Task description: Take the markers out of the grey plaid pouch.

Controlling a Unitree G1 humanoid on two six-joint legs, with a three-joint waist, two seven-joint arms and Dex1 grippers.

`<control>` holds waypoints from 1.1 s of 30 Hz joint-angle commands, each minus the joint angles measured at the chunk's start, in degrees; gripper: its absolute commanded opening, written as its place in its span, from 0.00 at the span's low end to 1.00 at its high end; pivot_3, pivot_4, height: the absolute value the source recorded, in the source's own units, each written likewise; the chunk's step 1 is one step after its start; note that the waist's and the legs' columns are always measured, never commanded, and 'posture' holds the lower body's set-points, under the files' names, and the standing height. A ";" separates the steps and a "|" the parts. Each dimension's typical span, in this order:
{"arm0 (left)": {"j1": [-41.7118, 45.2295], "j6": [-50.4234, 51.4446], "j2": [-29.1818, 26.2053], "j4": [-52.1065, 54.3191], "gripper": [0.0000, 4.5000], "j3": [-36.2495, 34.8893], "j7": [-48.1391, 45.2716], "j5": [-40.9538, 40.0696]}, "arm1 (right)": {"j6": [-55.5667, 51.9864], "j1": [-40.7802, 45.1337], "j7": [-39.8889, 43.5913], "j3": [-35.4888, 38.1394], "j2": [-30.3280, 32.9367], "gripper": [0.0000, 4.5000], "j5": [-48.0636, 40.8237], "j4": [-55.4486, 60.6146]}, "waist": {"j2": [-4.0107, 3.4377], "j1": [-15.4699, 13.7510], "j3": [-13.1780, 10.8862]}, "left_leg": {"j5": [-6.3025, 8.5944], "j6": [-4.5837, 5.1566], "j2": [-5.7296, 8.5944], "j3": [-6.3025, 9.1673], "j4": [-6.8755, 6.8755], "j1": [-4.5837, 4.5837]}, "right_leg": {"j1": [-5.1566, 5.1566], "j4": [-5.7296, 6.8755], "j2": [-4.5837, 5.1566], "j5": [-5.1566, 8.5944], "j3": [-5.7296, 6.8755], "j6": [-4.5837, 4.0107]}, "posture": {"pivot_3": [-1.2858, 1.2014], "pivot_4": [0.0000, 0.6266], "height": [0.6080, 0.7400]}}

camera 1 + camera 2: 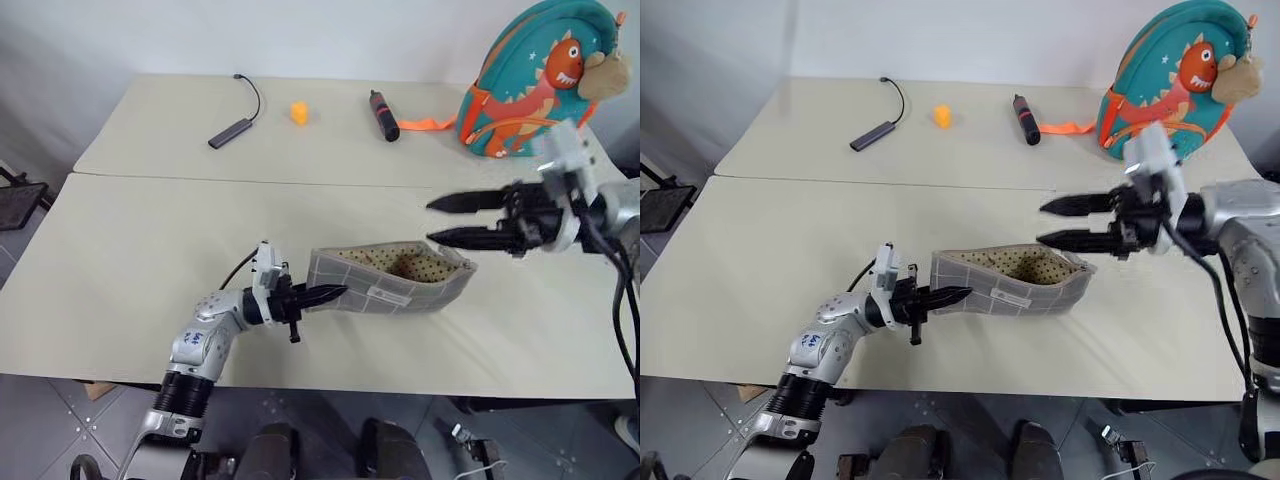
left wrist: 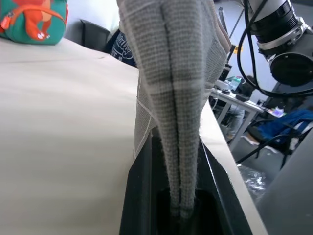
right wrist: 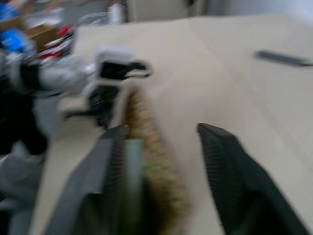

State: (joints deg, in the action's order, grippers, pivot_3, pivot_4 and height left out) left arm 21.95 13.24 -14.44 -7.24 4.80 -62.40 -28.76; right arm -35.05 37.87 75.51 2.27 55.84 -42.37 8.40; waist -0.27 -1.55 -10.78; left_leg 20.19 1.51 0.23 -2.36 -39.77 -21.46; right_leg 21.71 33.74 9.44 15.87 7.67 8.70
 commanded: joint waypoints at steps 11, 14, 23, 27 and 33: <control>-0.12 -2.88 1.62 0.08 0.00 1.31 -0.69 1.24 | 1.56 0.58 -2.47 -12.96 -0.26 0.00 17.66 7.02 | 0.00 0.09 0.00 | 0.00 -0.02 0.00 0.03 -0.01 0.00 | 0.00 0.00 0.00 0.00 0.02 0.00 | 0.52 0.24 1.00; 0.15 -2.80 1.79 -0.16 0.00 1.47 -0.84 1.37 | -0.49 1.61 -3.98 -17.76 -0.35 0.00 22.66 9.04 | 0.00 0.15 0.00 | 0.00 -0.02 0.00 0.03 -0.02 0.00 | -0.01 0.00 0.00 0.00 0.02 0.00 | 0.52 0.24 1.00; 0.06 -2.63 1.78 -0.24 0.00 1.32 -1.10 1.61 | -6.57 4.49 -7.08 -21.72 -2.82 0.43 26.09 12.45 | 0.00 0.08 0.00 | 0.02 -0.04 0.00 0.09 -0.05 -0.02 | -0.02 -0.01 0.00 0.00 0.04 0.00 | 0.52 0.24 1.00; 0.24 -2.64 1.87 -0.72 0.00 1.40 -1.38 1.66 | -7.23 5.53 -6.85 -26.48 -3.28 0.43 29.92 11.94 | 0.00 0.24 0.00 | 0.02 -0.04 0.01 0.07 -0.04 -0.01 | -0.01 0.00 -0.01 0.00 0.04 0.00 | 0.52 0.24 1.00; 1.16 -2.82 2.31 -1.72 0.00 1.74 -1.79 1.81 | -6.54 5.87 -7.95 -32.59 -6.18 0.43 36.17 9.56 | 0.00 0.28 0.00 | 0.02 -0.04 0.01 0.07 -0.06 -0.01 | -0.01 0.01 -0.01 0.00 0.04 0.00 | 0.52 0.24 1.00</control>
State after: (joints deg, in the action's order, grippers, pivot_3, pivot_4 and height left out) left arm 22.12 11.23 -12.70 -9.99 6.35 -63.41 -26.51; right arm -42.32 43.81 67.94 -28.66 50.16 -8.05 18.12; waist -0.28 -1.27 -10.77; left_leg 20.21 1.47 0.24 -2.29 -39.84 -21.47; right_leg 21.70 33.76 9.43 15.87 7.70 8.71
